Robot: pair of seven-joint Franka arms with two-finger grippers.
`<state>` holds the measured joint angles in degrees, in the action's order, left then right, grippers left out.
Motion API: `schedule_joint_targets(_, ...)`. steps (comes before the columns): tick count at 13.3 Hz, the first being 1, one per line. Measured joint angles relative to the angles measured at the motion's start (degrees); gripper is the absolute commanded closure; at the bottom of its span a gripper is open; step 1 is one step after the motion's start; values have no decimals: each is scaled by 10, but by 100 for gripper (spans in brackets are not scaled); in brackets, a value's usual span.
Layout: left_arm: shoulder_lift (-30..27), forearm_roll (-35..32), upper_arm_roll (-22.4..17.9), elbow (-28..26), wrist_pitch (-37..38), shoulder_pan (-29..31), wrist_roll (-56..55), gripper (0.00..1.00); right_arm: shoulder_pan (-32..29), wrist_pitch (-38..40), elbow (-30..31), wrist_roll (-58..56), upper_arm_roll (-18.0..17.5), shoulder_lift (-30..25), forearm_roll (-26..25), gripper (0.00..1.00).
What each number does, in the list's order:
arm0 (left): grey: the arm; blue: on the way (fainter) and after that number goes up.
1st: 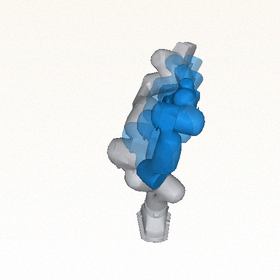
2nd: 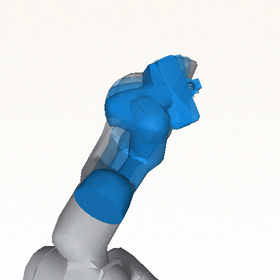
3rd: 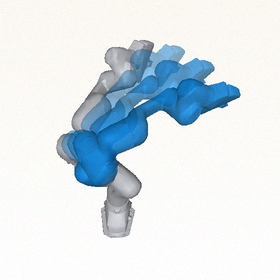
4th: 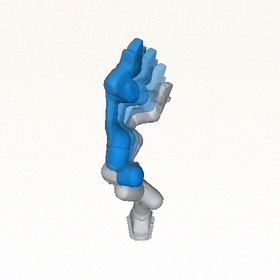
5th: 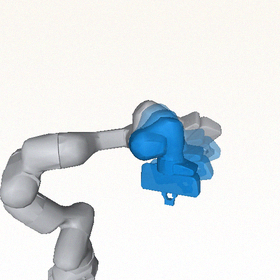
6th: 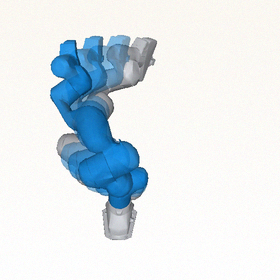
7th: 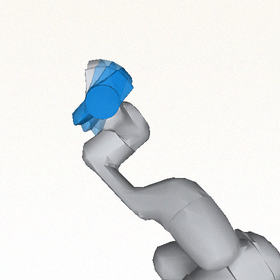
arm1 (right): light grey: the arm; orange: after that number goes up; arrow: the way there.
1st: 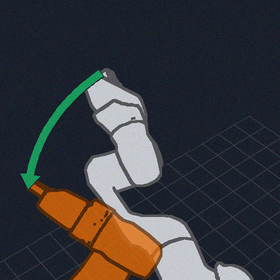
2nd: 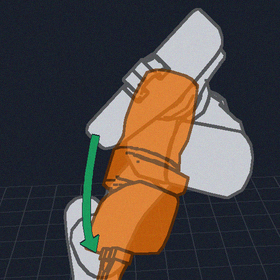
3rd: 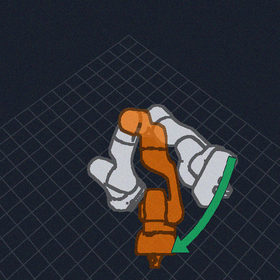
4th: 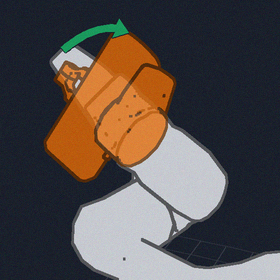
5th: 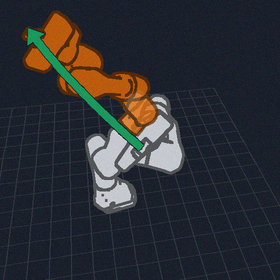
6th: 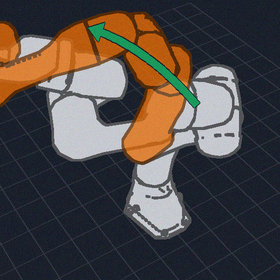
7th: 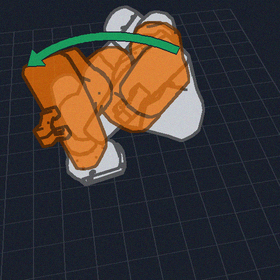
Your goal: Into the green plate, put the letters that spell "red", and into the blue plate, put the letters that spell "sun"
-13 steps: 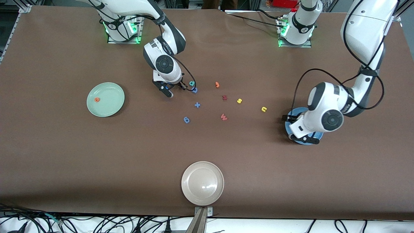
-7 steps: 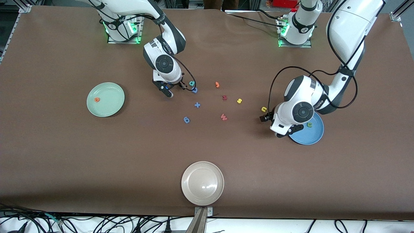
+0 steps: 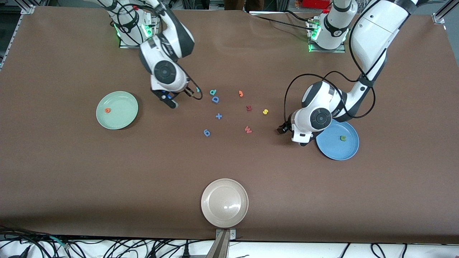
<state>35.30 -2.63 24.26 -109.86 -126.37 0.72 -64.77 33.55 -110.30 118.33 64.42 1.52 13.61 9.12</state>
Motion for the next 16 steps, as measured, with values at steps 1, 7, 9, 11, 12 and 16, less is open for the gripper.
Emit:
schedule_joint_targets(1, 0, 0, -1, -2, 0, 2, -1, 3, 0, 43, -13, -46, 32, -14, 0, 100)
schedule_joint_targets(7, 3, 0, -2, -14, -1, 5, -3, 35, -4, 149, -54, -402, 226, -45, -2, 100)
schedule_joint_targets(9, 3, 0, -2, -14, -4, 6, -3, 45, -5, 140, -59, -514, 267, -48, -17, 100)
schedule_joint_targets(11, 3, 0, -2, -14, -6, 6, -3, 55, -5, 115, -60, -598, 286, -58, -28, 99)
schedule_joint_targets(12, 3, 0, -3, -14, -6, 7, -3, 57, -5, 98, -60, -619, 288, -68, -36, 95)
schedule_joint_targets(16, 3, 0, -5, -14, -6, 8, -3, 56, -2, 50, -46, -633, 284, -135, -117, 11)
